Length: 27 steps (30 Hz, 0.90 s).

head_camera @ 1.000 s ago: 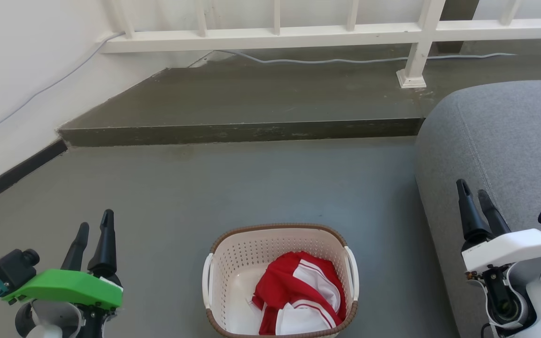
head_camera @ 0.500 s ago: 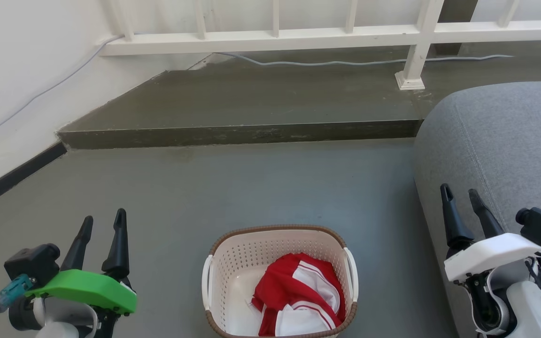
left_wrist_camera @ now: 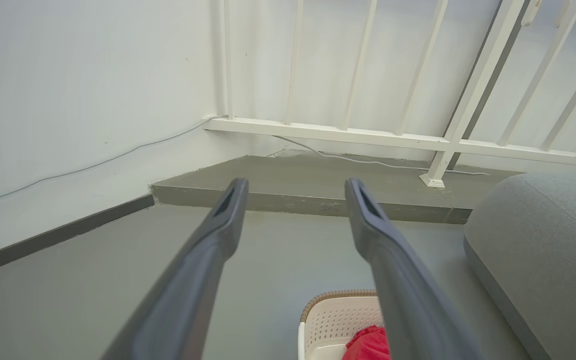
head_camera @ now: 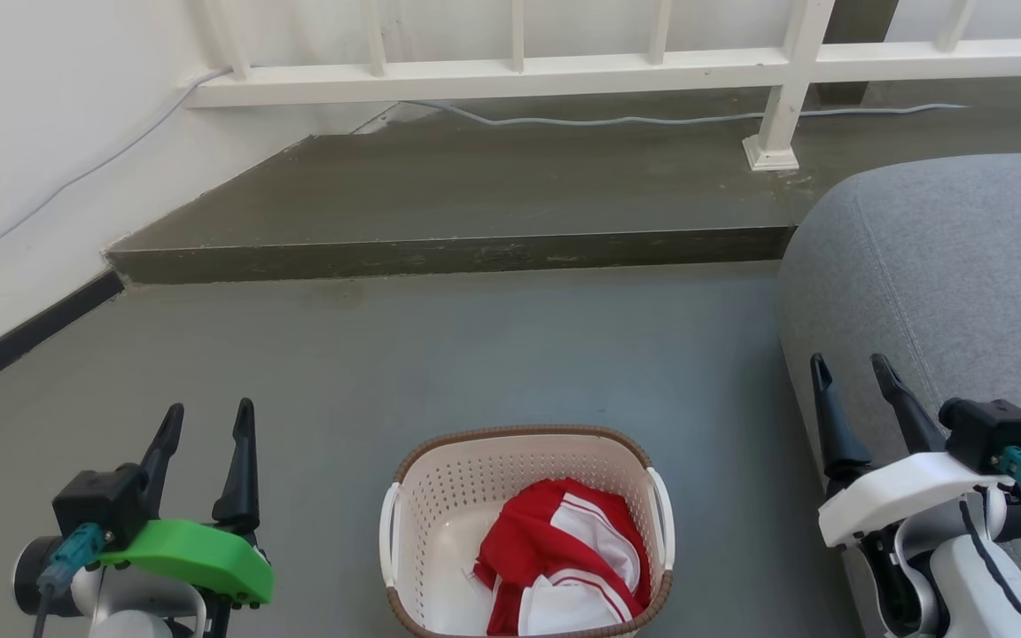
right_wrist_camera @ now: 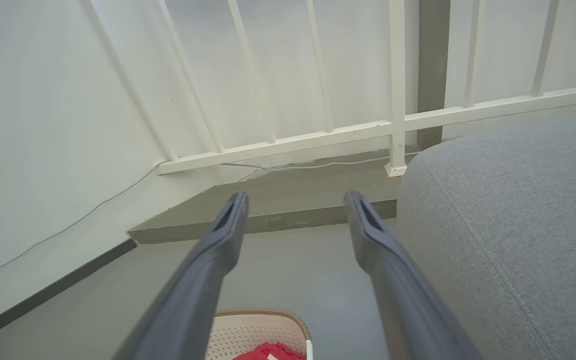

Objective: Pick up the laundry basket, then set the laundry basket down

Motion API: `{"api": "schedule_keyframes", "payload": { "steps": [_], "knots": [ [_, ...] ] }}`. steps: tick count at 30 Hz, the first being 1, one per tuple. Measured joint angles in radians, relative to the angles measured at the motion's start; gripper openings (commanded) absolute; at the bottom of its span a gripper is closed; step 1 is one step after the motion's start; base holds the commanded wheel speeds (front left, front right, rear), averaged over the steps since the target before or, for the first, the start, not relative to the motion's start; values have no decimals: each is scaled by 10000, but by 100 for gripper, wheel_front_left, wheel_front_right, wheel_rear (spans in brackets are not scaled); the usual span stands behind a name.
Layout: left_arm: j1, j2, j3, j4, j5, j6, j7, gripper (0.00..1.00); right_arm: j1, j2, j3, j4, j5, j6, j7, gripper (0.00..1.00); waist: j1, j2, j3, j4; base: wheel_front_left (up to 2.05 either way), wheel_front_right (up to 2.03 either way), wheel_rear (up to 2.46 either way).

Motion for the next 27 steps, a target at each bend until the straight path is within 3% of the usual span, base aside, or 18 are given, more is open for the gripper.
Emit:
{"api": "schedule_keyframes", "payload": {
  "steps": [17, 27],
  "knots": [
    [1, 123, -322, 336, 1912, 337, -604, 100, 12, 17, 251, 127, -1793, -174, -589, 100, 0, 0, -2, -83, 0, 0, 0],
    [0, 153, -405, 591, 1971, 336, -604, 100, 24, 52, 234, 263, -1870, -144, -617, 100, 0, 0, 18, -40, 0, 0, 0]
  ]
}}
